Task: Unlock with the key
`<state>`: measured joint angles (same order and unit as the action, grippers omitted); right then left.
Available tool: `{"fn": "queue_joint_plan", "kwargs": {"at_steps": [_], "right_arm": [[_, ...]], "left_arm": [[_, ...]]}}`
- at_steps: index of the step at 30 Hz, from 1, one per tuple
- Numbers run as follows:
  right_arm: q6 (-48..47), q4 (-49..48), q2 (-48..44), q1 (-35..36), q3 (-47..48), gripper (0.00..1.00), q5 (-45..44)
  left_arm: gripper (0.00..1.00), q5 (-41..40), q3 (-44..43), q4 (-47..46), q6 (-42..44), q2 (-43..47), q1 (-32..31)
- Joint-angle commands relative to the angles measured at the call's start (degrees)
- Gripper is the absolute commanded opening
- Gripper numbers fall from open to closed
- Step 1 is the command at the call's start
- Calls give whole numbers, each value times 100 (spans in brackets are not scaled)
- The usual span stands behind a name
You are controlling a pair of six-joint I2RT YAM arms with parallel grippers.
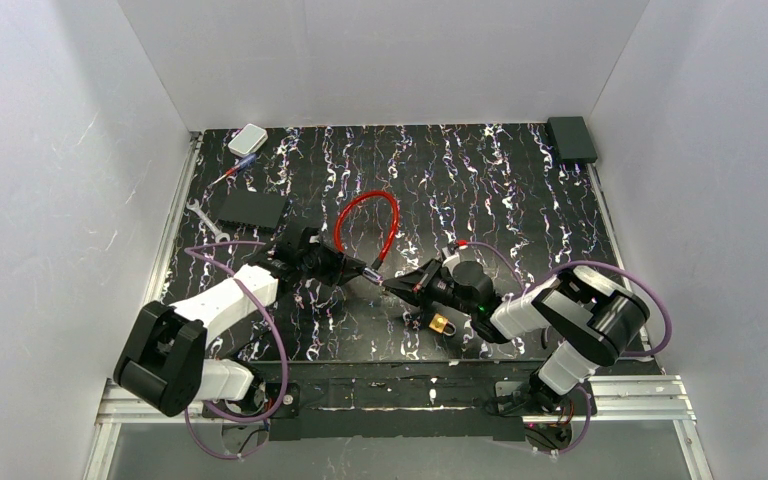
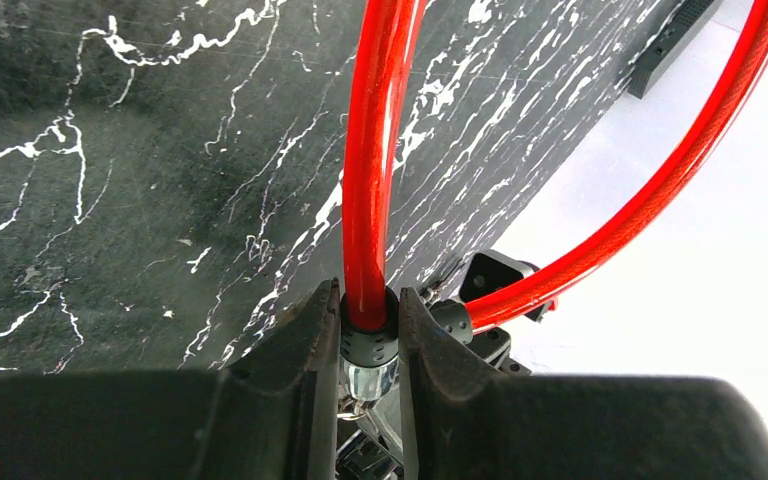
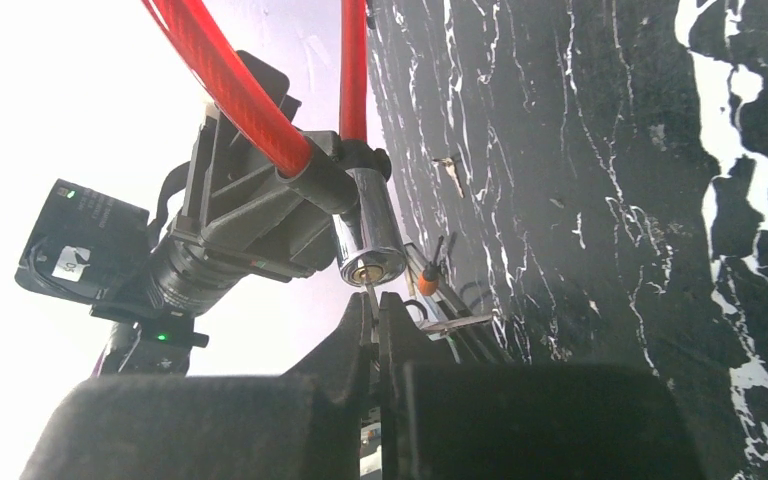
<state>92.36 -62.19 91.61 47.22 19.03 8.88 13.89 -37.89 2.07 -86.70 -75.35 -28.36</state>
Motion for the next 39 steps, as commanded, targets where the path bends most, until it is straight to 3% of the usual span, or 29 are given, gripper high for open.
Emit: {"fn": "queue_joint_plan", "kwargs": {"at_steps": [1,14,22,39], "right_arm": [[280,-654,140,-26,83,1,-342],[1240,-2207,556,-46,-102,1,-97],[1624,-2153,294,-3,215,1,-55],[2330,-1341,-377,94,785,1,-310]], "left_arm": [[0,1598,-94,-532,12,527,-434],[0,1433,85,-706,352,1089,-434],[0,1086,501,-1846,459,1619,-433],[0,584,865,-2993,442,1853,-434]]}}
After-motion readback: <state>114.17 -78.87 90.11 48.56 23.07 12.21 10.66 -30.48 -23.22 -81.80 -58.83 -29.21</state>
